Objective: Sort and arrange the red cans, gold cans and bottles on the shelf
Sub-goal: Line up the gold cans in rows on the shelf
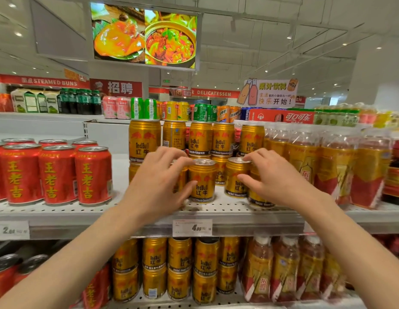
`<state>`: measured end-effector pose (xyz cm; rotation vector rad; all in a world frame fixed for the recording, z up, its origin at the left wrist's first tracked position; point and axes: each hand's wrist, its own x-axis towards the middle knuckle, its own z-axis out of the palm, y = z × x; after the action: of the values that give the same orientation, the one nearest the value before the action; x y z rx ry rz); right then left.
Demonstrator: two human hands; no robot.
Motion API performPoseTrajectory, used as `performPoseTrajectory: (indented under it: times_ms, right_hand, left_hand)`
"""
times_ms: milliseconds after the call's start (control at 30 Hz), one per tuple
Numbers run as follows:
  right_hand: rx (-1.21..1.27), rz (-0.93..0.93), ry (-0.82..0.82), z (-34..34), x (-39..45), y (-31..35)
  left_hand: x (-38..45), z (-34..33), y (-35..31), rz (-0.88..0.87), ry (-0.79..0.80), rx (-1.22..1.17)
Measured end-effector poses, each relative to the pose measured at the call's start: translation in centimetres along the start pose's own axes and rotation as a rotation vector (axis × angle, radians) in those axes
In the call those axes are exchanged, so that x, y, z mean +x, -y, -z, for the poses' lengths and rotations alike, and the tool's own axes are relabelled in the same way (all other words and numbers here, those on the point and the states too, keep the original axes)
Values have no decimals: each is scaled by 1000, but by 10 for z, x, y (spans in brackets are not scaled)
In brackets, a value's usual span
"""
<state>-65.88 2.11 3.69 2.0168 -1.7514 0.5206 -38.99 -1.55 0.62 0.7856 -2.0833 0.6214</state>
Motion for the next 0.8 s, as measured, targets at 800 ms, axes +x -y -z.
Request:
performPoseTrajectory:
  times_ms: [800]
  right_hand:
    - [259, 91, 18, -2, 20, -7]
  left_hand:
    - [28, -30, -9, 103, 218, -61]
